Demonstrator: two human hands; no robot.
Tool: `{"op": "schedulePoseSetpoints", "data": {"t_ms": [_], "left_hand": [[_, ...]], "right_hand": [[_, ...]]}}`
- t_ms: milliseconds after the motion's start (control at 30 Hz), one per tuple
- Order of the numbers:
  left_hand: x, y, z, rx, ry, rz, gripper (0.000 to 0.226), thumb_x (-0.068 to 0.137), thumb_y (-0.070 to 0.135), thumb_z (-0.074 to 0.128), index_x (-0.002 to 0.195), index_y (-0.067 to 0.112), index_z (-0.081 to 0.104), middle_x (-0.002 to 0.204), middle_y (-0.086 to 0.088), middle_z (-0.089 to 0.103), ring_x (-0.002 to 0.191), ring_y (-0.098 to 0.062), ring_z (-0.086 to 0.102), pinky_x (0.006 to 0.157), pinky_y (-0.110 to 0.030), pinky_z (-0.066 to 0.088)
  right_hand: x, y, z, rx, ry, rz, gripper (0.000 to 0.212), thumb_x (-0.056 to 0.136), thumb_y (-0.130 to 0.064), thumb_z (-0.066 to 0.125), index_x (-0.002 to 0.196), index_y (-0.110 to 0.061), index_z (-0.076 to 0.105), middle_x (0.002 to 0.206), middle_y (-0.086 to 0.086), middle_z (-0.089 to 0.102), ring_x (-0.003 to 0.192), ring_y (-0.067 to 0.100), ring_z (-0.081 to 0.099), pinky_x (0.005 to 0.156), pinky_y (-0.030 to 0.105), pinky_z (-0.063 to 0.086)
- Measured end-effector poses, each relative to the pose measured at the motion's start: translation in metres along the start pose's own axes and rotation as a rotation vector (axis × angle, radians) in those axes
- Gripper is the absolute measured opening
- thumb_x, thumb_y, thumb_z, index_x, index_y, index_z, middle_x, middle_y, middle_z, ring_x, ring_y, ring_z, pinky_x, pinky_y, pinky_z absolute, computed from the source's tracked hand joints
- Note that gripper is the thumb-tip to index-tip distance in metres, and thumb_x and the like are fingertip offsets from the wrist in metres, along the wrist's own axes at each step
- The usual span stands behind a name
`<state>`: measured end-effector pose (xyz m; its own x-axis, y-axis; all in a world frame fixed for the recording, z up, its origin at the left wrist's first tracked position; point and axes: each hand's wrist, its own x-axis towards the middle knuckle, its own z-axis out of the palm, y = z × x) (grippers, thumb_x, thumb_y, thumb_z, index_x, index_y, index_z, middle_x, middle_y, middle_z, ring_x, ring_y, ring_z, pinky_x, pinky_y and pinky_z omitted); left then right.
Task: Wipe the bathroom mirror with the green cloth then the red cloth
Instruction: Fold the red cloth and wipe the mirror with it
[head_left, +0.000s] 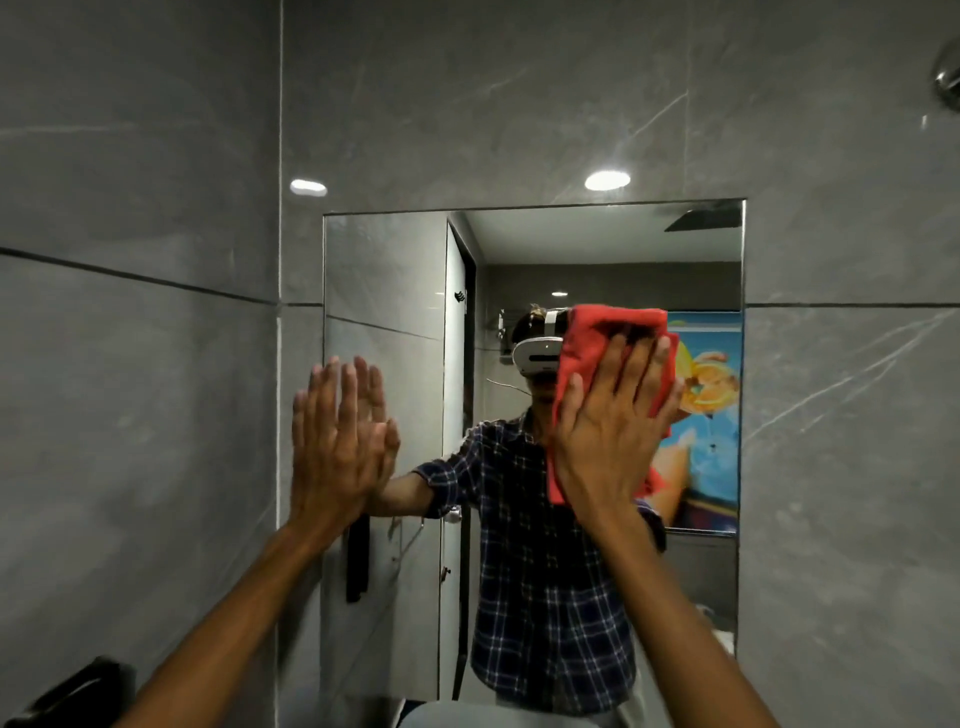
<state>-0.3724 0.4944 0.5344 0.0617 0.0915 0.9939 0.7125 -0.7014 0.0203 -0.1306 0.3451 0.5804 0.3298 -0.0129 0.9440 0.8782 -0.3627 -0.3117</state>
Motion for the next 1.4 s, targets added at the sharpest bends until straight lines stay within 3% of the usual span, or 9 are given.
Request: {"op": "schedulePoseSetpoints", "data": {"t_ms": [67, 267, 500, 567, 733, 867, 1033, 1267, 1400], "left_hand": [[-0.004, -0.011, 0.005, -0.031, -0.111, -0.007, 0.075, 0.102, 0.038, 0.028, 0.163, 0.001, 0.007, 0.174, -0.019, 0.005, 0.162, -0.023, -0.006, 0.129, -0.062, 0.015], [0.0, -0.015, 0.01, -0.017, -0.186, -0.042, 0.084, 0.103, 0.055, 0.013, 0.163, -0.003, 0.003, 0.174, -0.023, -0.002, 0.163, -0.037, -0.001, 0.131, -0.059, 0.006], [-0.002, -0.018, 0.015, -0.012, -0.199, 0.001, 0.085, 0.102, 0.057, 0.01, 0.163, -0.001, 0.0, 0.173, -0.025, 0.001, 0.162, -0.039, 0.003, 0.131, -0.059, 0.008], [-0.002, -0.019, 0.016, -0.002, -0.202, 0.005, 0.083, 0.102, 0.057, 0.011, 0.163, 0.002, -0.005, 0.174, -0.023, -0.002, 0.163, -0.036, -0.001, 0.131, -0.059, 0.007], [0.002, -0.009, 0.004, 0.02, -0.252, -0.011, 0.082, 0.102, 0.051, 0.013, 0.162, -0.004, 0.003, 0.173, -0.025, 0.0, 0.163, -0.037, 0.0, 0.131, -0.058, 0.008], [0.022, 0.004, 0.011, -0.038, -0.201, -0.025, 0.08, 0.098, 0.041, 0.026, 0.161, -0.006, 0.008, 0.172, -0.024, -0.001, 0.161, -0.042, 0.003, 0.13, -0.062, 0.007], [0.045, -0.003, 0.029, 0.004, -0.147, -0.072, 0.081, 0.1, 0.039, 0.032, 0.164, 0.0, 0.002, 0.174, -0.018, -0.01, 0.163, -0.035, -0.005, 0.13, -0.061, 0.007], [0.041, -0.006, 0.027, -0.002, -0.039, -0.002, 0.079, 0.101, 0.049, 0.022, 0.165, 0.012, -0.008, 0.176, -0.011, -0.01, 0.164, -0.032, -0.001, 0.132, -0.049, 0.001], [0.043, 0.011, 0.013, -0.095, -0.005, 0.02, 0.08, 0.099, 0.042, 0.028, 0.163, 0.022, -0.017, 0.173, -0.007, -0.012, 0.162, -0.037, 0.005, 0.131, -0.045, -0.001]], "right_hand": [[0.001, -0.039, 0.009, 0.073, 0.008, -0.019, 0.071, 0.106, -0.051, 0.02, 0.164, -0.018, -0.005, 0.173, 0.018, 0.006, 0.16, 0.036, 0.007, 0.128, 0.061, 0.013], [-0.076, -0.004, 0.024, -0.014, -0.207, -0.848, 0.073, 0.106, -0.05, 0.03, 0.165, -0.015, 0.006, 0.174, 0.015, -0.003, 0.162, 0.03, -0.001, 0.127, 0.061, 0.008], [-0.023, 0.008, 0.009, 0.026, 0.014, 0.09, 0.072, 0.106, -0.049, 0.021, 0.164, -0.012, 0.003, 0.172, 0.02, 0.004, 0.16, 0.036, 0.003, 0.129, 0.06, 0.008], [-0.023, -0.032, 0.015, 0.102, -0.011, 0.004, 0.071, 0.106, -0.048, 0.024, 0.164, -0.012, 0.004, 0.172, 0.022, 0.004, 0.16, 0.038, 0.005, 0.13, 0.058, 0.003], [-0.101, 0.017, 0.018, -0.037, -0.266, -0.914, 0.074, 0.105, -0.049, 0.032, 0.165, -0.014, 0.006, 0.173, 0.016, -0.006, 0.162, 0.029, -0.002, 0.129, 0.058, 0.003], [-0.065, 0.088, 0.0, -0.058, -0.195, -0.466, 0.072, 0.105, -0.05, 0.016, 0.164, -0.013, -0.001, 0.173, 0.017, -0.005, 0.162, 0.032, -0.001, 0.129, 0.06, 0.007], [0.066, 0.013, -0.015, 0.086, 0.052, 0.117, 0.074, 0.106, -0.046, 0.026, 0.164, -0.009, 0.0, 0.172, 0.023, 0.001, 0.16, 0.04, 0.002, 0.128, 0.06, 0.011], [0.05, 0.032, -0.005, -0.045, -0.134, -0.764, 0.074, 0.105, -0.046, 0.033, 0.165, -0.016, 0.001, 0.174, 0.013, -0.005, 0.162, 0.026, -0.005, 0.129, 0.054, 0.006], [0.082, 0.089, -0.028, -0.048, -0.031, -0.264, 0.078, 0.099, -0.039, 0.037, 0.165, -0.012, 0.005, 0.173, 0.02, 0.004, 0.161, 0.032, 0.002, 0.131, 0.053, 0.008]]}}
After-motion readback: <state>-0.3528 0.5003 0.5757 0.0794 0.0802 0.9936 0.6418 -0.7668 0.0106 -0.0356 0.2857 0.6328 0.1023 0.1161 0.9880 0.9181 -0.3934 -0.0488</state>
